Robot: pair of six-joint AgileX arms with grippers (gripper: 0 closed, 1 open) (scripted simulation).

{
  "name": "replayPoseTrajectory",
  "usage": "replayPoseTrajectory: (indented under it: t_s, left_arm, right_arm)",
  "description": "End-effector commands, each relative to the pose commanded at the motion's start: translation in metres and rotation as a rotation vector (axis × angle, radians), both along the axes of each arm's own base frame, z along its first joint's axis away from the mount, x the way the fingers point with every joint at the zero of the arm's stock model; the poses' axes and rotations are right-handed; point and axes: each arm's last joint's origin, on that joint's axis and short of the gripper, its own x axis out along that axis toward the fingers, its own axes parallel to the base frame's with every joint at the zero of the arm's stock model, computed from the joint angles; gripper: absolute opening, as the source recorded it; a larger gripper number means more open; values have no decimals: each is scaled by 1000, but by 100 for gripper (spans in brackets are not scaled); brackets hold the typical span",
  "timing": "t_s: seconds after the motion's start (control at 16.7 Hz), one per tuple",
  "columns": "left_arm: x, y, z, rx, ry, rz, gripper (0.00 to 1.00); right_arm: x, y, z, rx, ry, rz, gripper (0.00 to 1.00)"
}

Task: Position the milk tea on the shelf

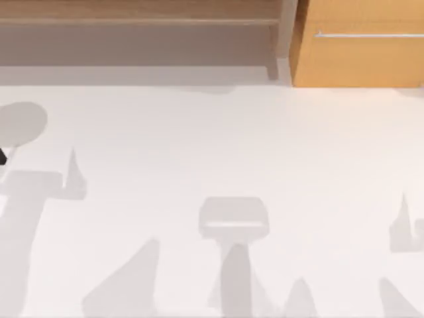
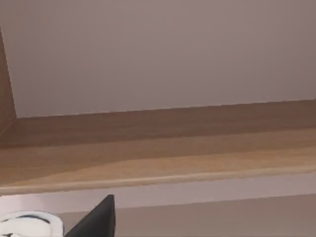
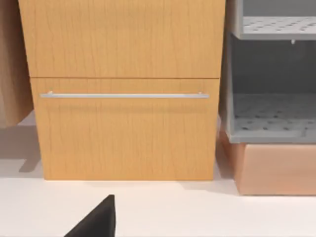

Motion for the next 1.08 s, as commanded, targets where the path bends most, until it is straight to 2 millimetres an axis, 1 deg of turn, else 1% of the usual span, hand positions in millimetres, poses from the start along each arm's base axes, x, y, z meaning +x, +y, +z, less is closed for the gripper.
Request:
replayPoseTrajectory:
  t_s: [0.12, 0.24, 0.42, 0.54, 0.66, 0.84, 0.96, 1.08]
  left_arm:
    - [28, 12, 1, 7, 17, -14, 100]
    - [56, 28, -8, 9, 44, -21, 100]
    - [92, 60, -39, 1, 91, -17, 100]
    - [107, 82, -66, -10, 122, -6, 100]
    - [114, 102, -94, -25, 150, 11, 100]
    - [115, 126, -128, -42, 176, 39, 100]
    - [113, 136, -141, -48, 182, 54, 100]
    - [112, 140, -146, -50, 185, 61, 100]
  right_arm:
    - [0, 0, 0, 0, 0, 0, 100]
    - [0, 0, 0, 0, 0, 0, 100]
    - [0, 0, 0, 0, 0, 0, 100]
    - [0, 0, 0, 0, 0, 0, 100]
    - [0, 0, 0, 0, 0, 0, 100]
    - [0, 0, 0, 0, 0, 0, 100]
    - [0, 0, 0, 0, 0, 0, 100]
    - [0, 0, 0, 0, 0, 0, 100]
